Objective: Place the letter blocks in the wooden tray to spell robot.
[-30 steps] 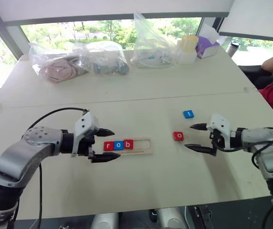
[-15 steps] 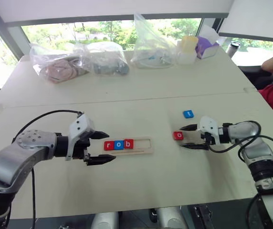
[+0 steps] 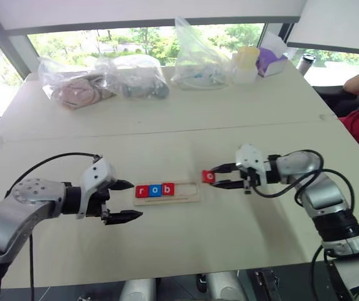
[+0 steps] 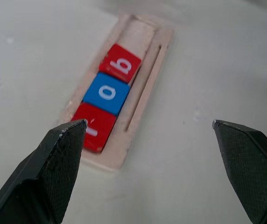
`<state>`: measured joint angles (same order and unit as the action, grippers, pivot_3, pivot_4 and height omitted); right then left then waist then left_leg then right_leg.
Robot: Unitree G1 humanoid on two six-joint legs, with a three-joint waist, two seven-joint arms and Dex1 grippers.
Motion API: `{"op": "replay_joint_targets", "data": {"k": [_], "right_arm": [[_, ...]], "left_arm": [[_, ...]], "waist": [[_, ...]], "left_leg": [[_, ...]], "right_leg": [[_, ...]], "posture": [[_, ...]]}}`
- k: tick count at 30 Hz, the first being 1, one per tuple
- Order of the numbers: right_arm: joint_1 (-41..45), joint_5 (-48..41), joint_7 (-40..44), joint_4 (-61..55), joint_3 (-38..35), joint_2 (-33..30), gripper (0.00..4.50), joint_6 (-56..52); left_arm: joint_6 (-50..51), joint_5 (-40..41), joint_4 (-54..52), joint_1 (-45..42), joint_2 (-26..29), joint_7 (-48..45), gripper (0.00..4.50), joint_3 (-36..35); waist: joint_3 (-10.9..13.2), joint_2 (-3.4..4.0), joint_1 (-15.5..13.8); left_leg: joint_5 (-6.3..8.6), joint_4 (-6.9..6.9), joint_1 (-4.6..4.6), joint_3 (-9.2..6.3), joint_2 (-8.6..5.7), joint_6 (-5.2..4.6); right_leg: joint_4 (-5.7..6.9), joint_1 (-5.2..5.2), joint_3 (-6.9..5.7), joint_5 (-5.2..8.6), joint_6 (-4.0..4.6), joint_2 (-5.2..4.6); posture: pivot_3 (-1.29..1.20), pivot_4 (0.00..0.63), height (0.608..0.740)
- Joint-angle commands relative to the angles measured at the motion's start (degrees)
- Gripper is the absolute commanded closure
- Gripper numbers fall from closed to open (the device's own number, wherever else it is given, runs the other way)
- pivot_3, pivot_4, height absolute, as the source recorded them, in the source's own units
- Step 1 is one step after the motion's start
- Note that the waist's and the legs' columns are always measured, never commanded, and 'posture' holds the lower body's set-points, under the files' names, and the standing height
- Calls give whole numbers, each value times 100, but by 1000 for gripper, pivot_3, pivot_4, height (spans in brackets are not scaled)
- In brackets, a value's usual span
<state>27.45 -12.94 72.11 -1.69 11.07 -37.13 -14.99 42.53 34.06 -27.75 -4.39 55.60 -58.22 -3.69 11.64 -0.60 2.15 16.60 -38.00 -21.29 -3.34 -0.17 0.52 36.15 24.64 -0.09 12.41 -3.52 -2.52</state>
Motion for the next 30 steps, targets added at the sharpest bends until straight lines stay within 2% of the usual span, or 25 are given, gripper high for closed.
{"op": "replay_joint_targets", "data": {"k": [1, 5, 30], "right_arm": [[204, 347, -375, -332, 325, 155, 3392, -156], [593, 1174, -480, -170, 999, 175, 3392, 213], [764, 1437, -457, 163, 1299, 488, 3392, 111]], "left_arm": [[-168, -87, -64, -2, -30, 60, 0, -75], [-235, -127, -64, -46, -252, 220, 0, 39], [-379, -343, -96, 26, -472, 427, 0, 132]], "waist": [[0, 0, -43], [1, 2, -126], [0, -1, -137]], "left_leg": [[-1, 0, -3, 0, -1, 1], [-4, -9, -6, 12, -8, 7], [-4, -6, -9, 8, -8, 8]], "right_leg": [[-3, 1, 0, 1, 2, -4], [-7, 2, 5, 0, 0, -18], [-7, 2, 0, 0, 1, -11]], "posture": [[0, 150, 740], [0, 150, 740], [0, 150, 740]]}}
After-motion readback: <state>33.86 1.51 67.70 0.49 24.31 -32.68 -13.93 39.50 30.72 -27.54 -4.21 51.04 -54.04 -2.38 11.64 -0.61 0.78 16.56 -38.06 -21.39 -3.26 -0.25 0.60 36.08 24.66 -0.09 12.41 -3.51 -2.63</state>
